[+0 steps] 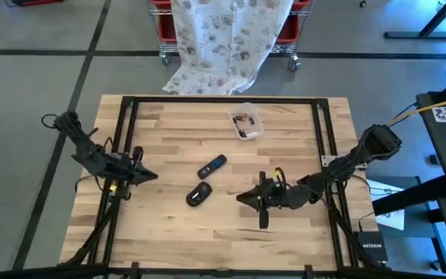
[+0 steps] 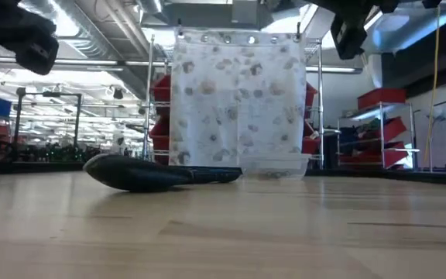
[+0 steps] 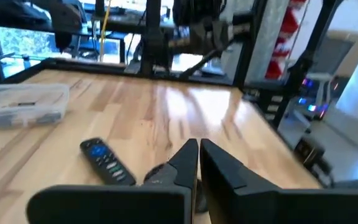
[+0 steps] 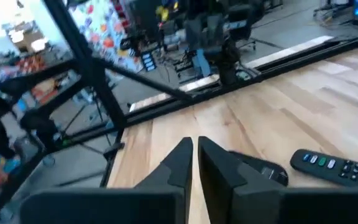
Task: Insert battery
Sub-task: Insert the white battery into the wireless mouse
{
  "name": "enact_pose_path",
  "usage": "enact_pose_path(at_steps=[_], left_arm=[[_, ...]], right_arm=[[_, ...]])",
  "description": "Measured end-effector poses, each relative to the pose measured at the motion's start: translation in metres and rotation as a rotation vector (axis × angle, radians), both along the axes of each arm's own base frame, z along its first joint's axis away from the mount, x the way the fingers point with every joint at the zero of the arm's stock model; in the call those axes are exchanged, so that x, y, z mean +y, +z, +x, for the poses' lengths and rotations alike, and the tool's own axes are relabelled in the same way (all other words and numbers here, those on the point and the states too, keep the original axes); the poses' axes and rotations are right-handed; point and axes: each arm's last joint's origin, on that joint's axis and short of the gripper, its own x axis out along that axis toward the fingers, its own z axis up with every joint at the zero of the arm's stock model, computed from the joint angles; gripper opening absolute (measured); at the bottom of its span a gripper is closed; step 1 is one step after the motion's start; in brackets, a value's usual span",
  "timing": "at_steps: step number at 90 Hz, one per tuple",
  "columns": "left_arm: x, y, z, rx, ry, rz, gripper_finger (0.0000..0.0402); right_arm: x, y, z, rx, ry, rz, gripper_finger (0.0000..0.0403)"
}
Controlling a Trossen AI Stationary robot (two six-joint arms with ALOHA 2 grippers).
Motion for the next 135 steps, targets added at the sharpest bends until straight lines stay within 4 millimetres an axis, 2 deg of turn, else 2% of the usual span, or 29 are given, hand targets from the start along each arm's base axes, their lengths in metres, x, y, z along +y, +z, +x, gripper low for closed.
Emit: enact_pose_path(at_steps=[34, 67, 135], left_arm=[[0.004, -0.019, -0.004, 0.162, 0.000, 0.155, 0.0000], [0.007, -0.029, -0.007, 0.251, -0.001, 0.239, 0.0000], [0.007, -0.030, -0.008, 0.255, 0.001, 0.240, 0.0000]], right_arm=[[0.001, 0.000, 0.000, -0.004, 0.029, 0.010, 0.0012], [0.006, 0.000, -0.001, 0.032, 0.196, 0.251, 0.0012], [0.005, -0.005, -0.001, 0.074, 0.146, 0.222, 0.0012]])
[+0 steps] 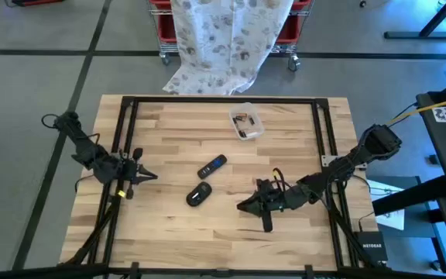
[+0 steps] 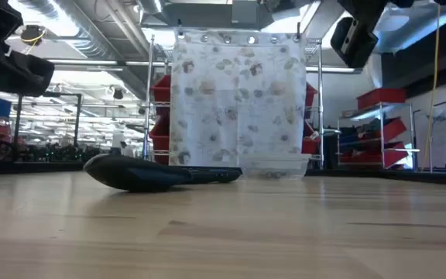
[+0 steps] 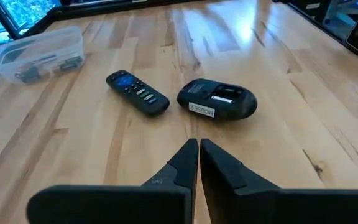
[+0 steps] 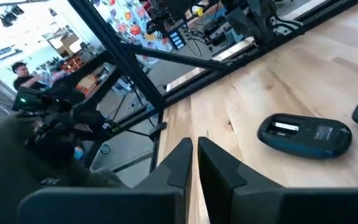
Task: Insert battery
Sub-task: Insert the white battery into the wireless mouse
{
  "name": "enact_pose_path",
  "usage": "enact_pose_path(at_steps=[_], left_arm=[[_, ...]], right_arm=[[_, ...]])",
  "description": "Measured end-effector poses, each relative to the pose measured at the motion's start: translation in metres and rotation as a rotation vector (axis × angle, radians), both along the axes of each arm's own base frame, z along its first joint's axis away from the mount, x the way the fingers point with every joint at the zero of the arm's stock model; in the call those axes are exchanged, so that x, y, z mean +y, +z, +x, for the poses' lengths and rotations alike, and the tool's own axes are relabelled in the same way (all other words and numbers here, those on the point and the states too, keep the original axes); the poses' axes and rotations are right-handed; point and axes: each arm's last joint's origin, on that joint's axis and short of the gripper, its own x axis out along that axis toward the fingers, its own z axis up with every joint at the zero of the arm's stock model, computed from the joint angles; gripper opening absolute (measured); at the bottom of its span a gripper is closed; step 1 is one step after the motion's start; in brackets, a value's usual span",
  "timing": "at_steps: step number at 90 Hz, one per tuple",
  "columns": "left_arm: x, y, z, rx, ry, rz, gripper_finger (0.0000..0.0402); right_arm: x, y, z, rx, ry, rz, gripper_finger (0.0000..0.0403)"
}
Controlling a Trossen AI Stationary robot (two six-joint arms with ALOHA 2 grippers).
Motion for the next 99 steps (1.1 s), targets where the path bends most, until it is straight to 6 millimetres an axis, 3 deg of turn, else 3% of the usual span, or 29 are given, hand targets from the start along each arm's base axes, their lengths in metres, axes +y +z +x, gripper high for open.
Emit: enact_pose_path(at_steps=[99], left_arm=[[0.0014, 0.0002, 0.0001, -0.015, 0.049, 0.002, 0.0000]], right_arm=[[0.0000, -0.0004, -0.0001, 0.004, 0.001, -0.002, 0.0012]])
